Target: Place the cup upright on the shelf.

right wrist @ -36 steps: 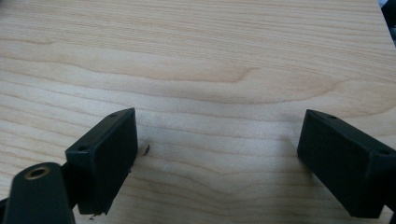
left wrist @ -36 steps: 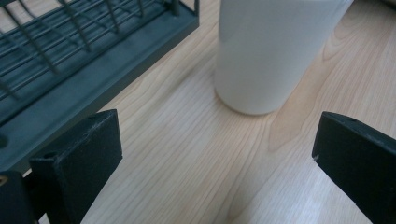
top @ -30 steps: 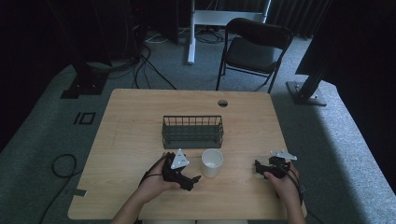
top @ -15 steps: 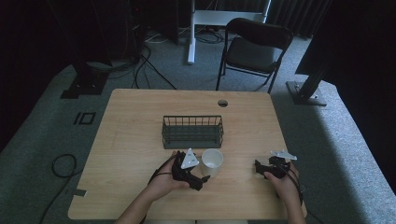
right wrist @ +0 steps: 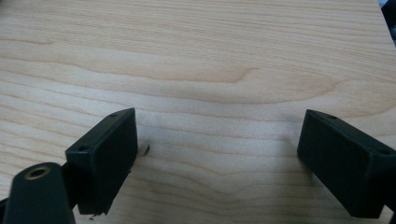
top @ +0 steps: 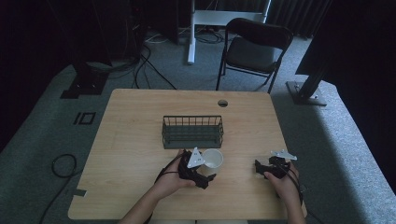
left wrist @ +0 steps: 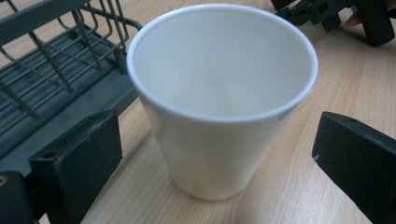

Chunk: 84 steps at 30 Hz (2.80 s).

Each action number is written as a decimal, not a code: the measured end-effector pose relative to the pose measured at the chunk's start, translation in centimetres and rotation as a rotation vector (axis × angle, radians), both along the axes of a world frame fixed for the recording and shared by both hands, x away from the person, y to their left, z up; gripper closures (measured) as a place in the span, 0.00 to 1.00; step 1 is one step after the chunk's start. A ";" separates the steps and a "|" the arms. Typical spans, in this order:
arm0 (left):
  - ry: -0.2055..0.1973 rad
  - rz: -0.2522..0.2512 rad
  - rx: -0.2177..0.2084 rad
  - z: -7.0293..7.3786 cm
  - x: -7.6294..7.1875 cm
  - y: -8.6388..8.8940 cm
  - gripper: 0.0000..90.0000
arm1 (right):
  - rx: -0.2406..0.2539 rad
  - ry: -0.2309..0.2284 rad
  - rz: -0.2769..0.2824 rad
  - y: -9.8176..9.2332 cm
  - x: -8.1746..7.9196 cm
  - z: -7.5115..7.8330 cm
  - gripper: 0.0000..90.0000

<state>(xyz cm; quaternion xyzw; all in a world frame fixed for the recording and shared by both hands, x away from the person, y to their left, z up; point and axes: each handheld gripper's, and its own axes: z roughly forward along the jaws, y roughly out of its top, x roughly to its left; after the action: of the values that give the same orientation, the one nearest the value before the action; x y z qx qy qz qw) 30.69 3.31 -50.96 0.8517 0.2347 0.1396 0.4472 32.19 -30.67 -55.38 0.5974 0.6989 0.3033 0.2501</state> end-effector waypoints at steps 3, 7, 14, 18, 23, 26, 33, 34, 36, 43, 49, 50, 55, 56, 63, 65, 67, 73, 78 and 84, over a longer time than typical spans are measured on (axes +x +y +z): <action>-0.009 0.008 -0.016 0.0 0.2 -0.4 0.02 | 0.000 0.000 0.000 0.0 0.0 0.0 0.13; -0.017 0.016 -0.031 0.0 0.5 -0.7 0.02 | 0.000 -0.001 0.000 0.0 0.0 0.0 0.13; -0.027 0.017 -0.053 -0.3 0.8 -1.3 0.03 | 0.001 -0.001 0.000 0.0 0.0 0.0 0.13; -0.029 0.021 -0.055 -0.5 0.9 -1.5 0.03 | 0.000 0.000 0.000 0.0 0.0 0.0 0.13; -0.045 0.041 -0.079 -0.3 1.2 -1.7 0.06 | 0.000 0.000 0.000 0.0 0.0 0.0 0.13; -0.059 0.035 -0.073 -0.3 1.1 -1.9 0.08 | 0.000 -0.001 0.000 0.0 0.0 0.0 0.13; -0.066 0.040 -0.066 -0.4 1.0 -2.4 0.13 | 0.000 0.000 0.000 0.0 0.0 0.0 0.13; -0.064 0.040 -0.068 -0.4 1.0 -2.5 0.17 | 0.000 0.000 0.000 0.0 0.0 0.0 0.13; -0.060 0.043 -0.067 -0.4 1.0 -2.5 0.22 | 0.000 0.000 0.000 0.0 0.0 0.0 0.13; -0.056 0.026 -0.050 -0.2 0.8 -2.4 0.22 | 0.000 0.000 0.000 0.0 0.0 0.0 0.13; -0.060 0.017 -0.056 0.2 0.7 -2.3 0.23 | 0.000 0.000 0.000 0.0 0.0 0.0 0.13; -0.058 0.020 -0.060 0.3 0.6 -2.3 0.23 | 0.000 0.000 0.000 0.0 0.0 0.0 0.13; -0.064 0.017 -0.061 0.9 0.6 -2.2 0.23 | 0.001 -0.001 0.000 0.0 0.0 0.0 0.13; -0.064 0.014 -0.059 1.0 0.5 -2.2 0.23 | 0.001 -0.001 0.000 0.0 0.0 0.0 0.13; -0.070 0.029 -0.076 1.9 0.6 -1.9 0.23 | 0.002 -0.001 -0.001 0.0 0.0 0.0 0.13; -0.075 0.030 -0.078 2.2 0.6 -1.7 0.23 | 0.001 -0.001 0.000 0.0 0.0 0.0 0.13; -0.080 0.035 -0.085 2.6 0.7 -1.6 0.23 | 0.001 -0.001 0.000 0.0 0.0 0.0 0.13; -0.093 0.045 -0.102 3.9 0.9 -1.2 0.23 | 0.001 -0.001 0.000 0.0 0.0 0.0 0.13; -0.109 0.059 -0.118 4.9 1.2 -0.7 0.23 | 0.000 -0.002 0.000 0.0 0.0 0.0 0.13; -0.122 0.075 -0.130 6.2 1.6 -0.3 0.23 | -0.001 -0.002 0.001 0.0 0.0 0.0 0.13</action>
<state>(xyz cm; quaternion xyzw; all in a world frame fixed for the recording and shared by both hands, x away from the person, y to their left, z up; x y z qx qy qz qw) 32.34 3.00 -44.76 0.8016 0.2471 0.1922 0.5093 32.20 -30.68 -55.39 0.5966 0.6992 0.3036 0.2510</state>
